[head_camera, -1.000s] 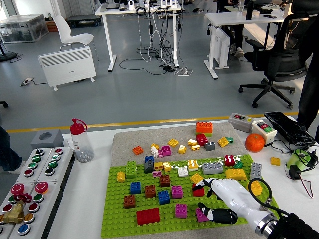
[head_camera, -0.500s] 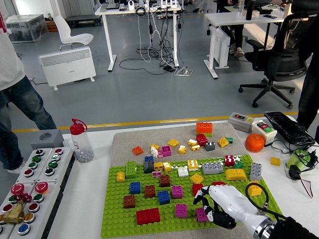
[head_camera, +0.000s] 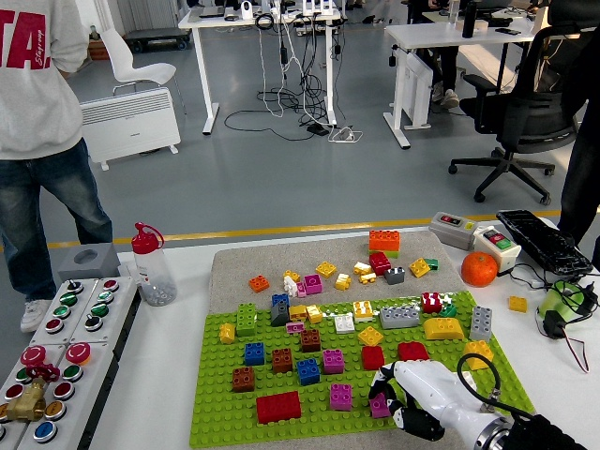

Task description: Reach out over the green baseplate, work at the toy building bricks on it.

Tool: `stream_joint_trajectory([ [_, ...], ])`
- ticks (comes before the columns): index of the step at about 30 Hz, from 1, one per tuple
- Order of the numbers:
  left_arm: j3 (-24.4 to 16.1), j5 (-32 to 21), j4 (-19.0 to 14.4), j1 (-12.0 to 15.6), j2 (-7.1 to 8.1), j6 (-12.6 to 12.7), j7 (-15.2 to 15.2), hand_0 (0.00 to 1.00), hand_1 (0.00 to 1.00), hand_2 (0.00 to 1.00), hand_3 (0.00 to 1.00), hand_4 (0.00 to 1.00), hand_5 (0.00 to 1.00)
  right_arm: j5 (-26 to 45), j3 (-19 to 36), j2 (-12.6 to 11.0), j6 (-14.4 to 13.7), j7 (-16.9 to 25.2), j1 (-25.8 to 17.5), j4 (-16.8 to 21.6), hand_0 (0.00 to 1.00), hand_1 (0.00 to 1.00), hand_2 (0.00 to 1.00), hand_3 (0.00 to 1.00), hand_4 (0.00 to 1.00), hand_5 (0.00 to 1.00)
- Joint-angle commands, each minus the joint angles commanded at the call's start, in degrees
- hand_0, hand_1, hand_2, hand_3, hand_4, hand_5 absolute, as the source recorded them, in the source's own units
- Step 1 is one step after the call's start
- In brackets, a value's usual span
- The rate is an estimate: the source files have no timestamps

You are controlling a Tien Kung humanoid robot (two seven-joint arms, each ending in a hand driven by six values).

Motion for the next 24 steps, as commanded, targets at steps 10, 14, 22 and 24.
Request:
stream_joint_trajectory([
  [10, 0.4, -0.6, 0.0, -0.1, 0.00, 0.0, -0.2, 0.669, 0.613, 0.564, 0.468, 0.242, 0.998, 0.4, 0.0, 0.4, 0.8, -0.7, 0.1, -0.4, 0.169, 0.227, 0.585, 0.513, 0.105, 0.002],
  [14, 0.4, -0.7, 0.0, -0.3, 0.00, 0.0, -0.2, 0.669, 0.613, 0.564, 0.468, 0.242, 0.998, 0.5, 0.2, 0.5, 1.2, -0.9, 0.1, -0.7, 0.169, 0.227, 0.585, 0.513, 0.105, 0.002],
  [22, 0.4, -0.8, 0.0, -0.4, 0.00, 0.0, -0.3, 0.669, 0.613, 0.562, 0.467, 0.244, 0.998, 0.7, 0.3, 0.7, 1.7, -1.5, 0.2, -1.4, 0.168, 0.227, 0.583, 0.513, 0.106, 0.002],
  [24, 0.4, -0.8, 0.0, -0.5, 0.00, 0.0, -0.3, 0.669, 0.613, 0.562, 0.467, 0.244, 0.998, 0.7, 0.4, 0.8, 1.8, -1.6, 0.2, -1.5, 0.168, 0.227, 0.583, 0.513, 0.106, 0.002],
])
